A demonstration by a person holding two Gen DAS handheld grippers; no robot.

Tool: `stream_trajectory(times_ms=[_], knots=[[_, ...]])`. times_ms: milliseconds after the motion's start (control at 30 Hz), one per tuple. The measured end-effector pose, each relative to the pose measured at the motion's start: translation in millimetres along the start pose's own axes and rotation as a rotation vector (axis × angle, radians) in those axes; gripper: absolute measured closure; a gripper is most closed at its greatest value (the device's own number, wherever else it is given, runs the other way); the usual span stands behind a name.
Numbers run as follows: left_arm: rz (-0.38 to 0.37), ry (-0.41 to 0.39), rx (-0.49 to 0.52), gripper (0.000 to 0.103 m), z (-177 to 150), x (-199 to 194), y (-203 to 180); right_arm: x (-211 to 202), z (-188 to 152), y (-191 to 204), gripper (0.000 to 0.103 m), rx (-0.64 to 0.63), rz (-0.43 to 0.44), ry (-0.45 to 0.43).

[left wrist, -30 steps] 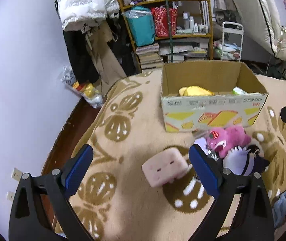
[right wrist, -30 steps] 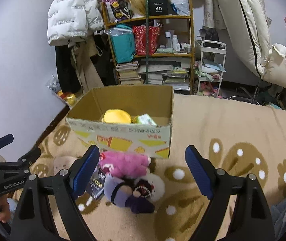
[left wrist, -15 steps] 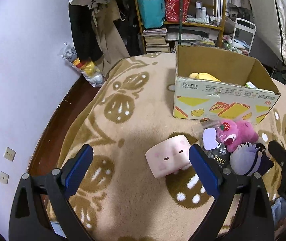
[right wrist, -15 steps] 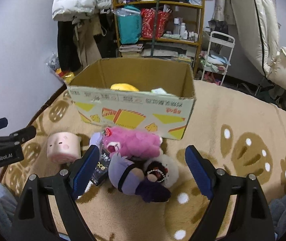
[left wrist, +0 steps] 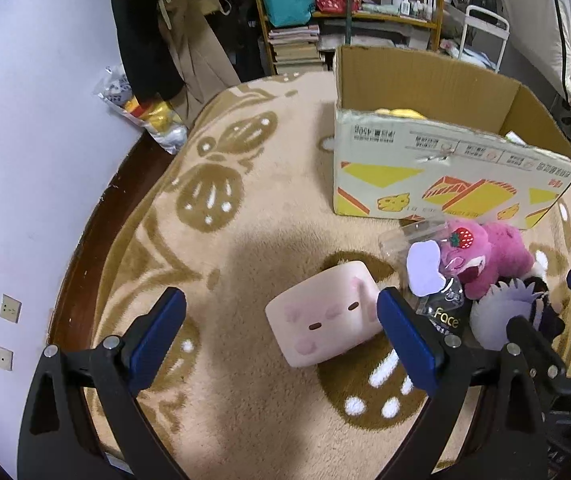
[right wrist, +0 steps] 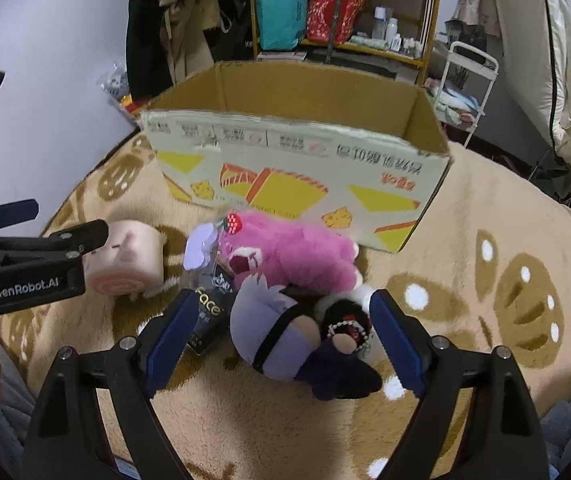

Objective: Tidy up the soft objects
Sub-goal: 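Grasp the pink cushion with the left tool while the right tool grasps the purple-haired doll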

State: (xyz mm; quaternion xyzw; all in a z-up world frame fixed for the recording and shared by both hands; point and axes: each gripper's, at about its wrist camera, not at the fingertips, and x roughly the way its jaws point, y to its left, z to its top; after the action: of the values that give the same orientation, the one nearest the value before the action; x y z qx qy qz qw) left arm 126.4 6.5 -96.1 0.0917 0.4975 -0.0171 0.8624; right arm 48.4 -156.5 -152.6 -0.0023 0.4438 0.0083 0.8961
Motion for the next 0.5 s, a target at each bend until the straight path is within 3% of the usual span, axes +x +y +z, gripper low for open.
stream_trajectory(times_ms=[267,400,500], knots=[[-0.057,0.087,-0.008,0.008,-3,35,-5,24,-8,3,0.013,-0.018,0.01,0.101],[-0.082,0.099,-0.012,0.008,-1,43,-6,32,-9,2,0.024,-0.025,-0.019,0.116],[-0.121,0.121,-0.032,0.02,-3,48,-4,34,-9,-2,0.028,-0.013,-0.003,0.12]])
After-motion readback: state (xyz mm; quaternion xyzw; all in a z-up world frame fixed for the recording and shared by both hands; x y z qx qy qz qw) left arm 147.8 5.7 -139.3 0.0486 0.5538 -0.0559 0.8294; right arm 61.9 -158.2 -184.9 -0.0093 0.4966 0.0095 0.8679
